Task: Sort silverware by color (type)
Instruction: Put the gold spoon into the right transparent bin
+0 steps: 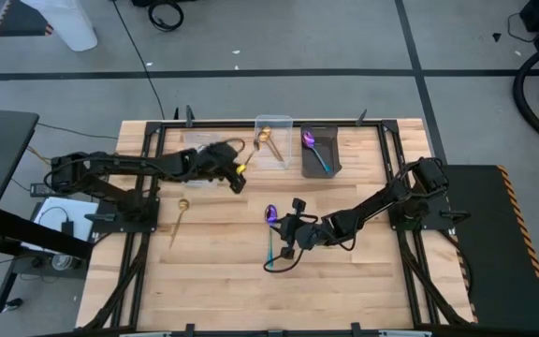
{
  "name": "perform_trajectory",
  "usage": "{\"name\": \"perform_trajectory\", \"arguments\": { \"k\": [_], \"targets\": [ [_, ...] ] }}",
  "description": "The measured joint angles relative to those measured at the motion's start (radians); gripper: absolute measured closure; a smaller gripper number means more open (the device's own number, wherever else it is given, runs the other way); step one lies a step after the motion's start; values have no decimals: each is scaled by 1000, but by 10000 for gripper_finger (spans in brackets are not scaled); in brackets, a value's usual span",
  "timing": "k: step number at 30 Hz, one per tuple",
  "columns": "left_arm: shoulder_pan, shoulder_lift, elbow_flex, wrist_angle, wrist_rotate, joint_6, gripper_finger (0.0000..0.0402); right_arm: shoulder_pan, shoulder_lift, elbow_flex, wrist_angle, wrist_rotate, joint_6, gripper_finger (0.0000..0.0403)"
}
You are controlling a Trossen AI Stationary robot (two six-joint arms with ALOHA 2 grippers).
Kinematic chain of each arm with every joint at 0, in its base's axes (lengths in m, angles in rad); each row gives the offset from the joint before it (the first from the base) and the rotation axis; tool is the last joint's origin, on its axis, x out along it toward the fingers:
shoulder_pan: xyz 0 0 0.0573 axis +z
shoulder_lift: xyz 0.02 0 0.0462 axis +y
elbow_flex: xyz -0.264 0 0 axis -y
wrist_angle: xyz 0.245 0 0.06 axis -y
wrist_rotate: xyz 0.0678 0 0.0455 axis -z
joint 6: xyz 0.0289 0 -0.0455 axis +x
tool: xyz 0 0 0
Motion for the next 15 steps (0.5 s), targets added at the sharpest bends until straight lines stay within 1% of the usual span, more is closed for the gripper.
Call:
{"name": "perform_trajectory", "arguments": {
  "k": [3,5,9,12,15],
  "targets": [
    [51,0,0,73,43,20,377,14,0,0,5,-18,96,328],
    [71,0,0,121,57,26,377,17,0,0,3,-24,115,328],
    [85,1,0,231,68,31,377,18,0,0,-5,-71,149,328],
    [85,1,1,263,76,37,377,18,-26,0,-79,-87,227,328],
    [84,1,1,281,78,51,377,15,-91,0,-183,-68,295,328]
  ]
}}
